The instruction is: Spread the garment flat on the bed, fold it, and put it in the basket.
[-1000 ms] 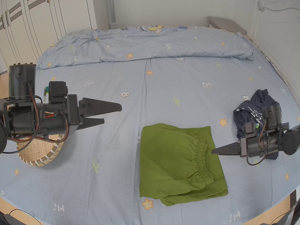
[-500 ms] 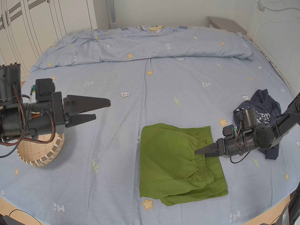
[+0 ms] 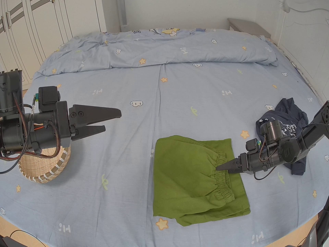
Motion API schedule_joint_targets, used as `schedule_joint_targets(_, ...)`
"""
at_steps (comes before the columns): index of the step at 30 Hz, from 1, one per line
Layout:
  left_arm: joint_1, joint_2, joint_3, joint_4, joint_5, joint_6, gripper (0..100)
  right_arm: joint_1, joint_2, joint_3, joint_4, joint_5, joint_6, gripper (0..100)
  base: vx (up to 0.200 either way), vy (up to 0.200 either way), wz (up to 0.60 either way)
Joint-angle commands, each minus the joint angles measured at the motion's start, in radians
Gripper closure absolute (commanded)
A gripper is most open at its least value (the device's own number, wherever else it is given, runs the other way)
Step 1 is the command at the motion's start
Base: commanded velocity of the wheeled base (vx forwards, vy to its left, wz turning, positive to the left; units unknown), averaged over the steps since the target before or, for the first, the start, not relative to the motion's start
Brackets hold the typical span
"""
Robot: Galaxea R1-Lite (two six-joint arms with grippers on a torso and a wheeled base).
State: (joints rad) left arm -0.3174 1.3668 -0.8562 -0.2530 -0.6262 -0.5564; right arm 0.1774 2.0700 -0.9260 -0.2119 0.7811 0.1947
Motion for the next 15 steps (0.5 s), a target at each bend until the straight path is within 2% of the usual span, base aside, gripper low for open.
schedule_joint_targets(1,0.000,0.000,0.000,0.000,0.000,0.000,0,0.016,0.002,0.004,-0.004,0.003,-0.003,0,0.000,0.000,0.00)
schedule_joint_targets(10,0.000,-0.002,0.000,0.000,0.000,0.000,0,0.066,0.001,0.033,-0.006,0.001,-0.014,0,0.000,0.000,0.00)
schedule_joint_targets(11,0.000,-0.002,0.000,0.000,0.000,0.000,0,0.066,0.001,0.033,-0.006,0.001,-0.012,100,0.000,0.000,0.00)
schedule_joint_targets(15,0.000,-0.002,-0.001,0.000,0.000,-0.002,0,0.073,0.001,0.038,-0.006,-0.006,-0.014,100,0.000,0.000,0.00)
